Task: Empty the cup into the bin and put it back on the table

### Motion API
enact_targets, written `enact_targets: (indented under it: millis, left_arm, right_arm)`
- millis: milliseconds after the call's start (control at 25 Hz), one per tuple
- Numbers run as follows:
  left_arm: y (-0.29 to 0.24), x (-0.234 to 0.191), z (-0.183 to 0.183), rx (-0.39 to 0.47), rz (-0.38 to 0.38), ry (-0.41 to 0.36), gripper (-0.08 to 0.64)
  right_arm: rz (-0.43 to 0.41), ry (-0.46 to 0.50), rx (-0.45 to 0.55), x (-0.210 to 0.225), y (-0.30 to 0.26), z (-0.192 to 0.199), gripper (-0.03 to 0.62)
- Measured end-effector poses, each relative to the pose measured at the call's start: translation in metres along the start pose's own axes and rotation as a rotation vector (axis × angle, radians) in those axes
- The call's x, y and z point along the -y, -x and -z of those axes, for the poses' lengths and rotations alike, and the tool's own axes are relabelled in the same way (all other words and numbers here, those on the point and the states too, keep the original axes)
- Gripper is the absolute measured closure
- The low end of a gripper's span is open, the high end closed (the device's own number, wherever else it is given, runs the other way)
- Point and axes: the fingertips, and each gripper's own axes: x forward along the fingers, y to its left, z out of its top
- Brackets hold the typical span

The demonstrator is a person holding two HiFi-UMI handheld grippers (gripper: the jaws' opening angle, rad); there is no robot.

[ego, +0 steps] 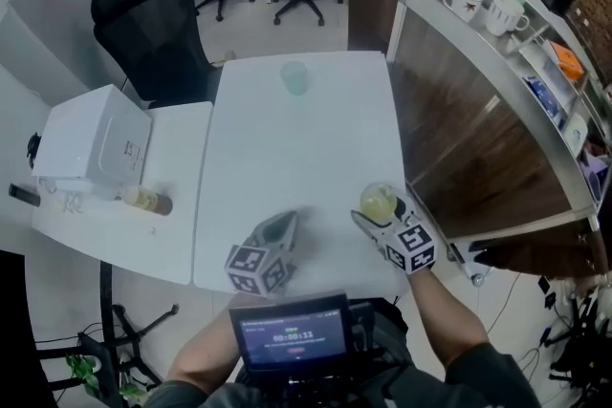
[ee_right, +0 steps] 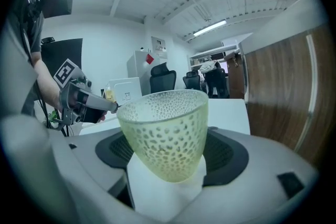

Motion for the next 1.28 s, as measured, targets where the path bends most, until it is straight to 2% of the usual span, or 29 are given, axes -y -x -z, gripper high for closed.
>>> enact_targets:
  millis: [320, 600, 880, 1120, 1280]
  left_arm:
    - [0.010, 0.032, -0.027, 0.055, 0.063, -0.031, 0.569]
    - [-0.013, 0.075, -0.028, 0.062, 0.152, -0.016, 0.569]
    - [-0.045, 0.134, -0.029, 0.038, 0.296, -0.044, 0.569]
    - [-0.052, 0.154, -0.020, 0.005, 0.349, -0.062, 0.569]
    - [-0.054, 0.157, -0.019, -0.001, 0.354, -0.063, 0.569]
  right_arm:
    - [0.062, -0.001, 0.028, 0.001, 0.060, -0.028, 0.206]
    - [0.190, -0.029, 0.010, 0.029, 0.116, -0.019, 0.206]
    - [0.344, -0.080, -0.067, 0.066, 0.181, 0.016, 0.206]
    - [0.452, -0.139, -0.159, 0.097, 0.226, 0.058, 0.206]
    - [0.482, -0.175, -0.216, 0.106, 0.243, 0.079, 0.206]
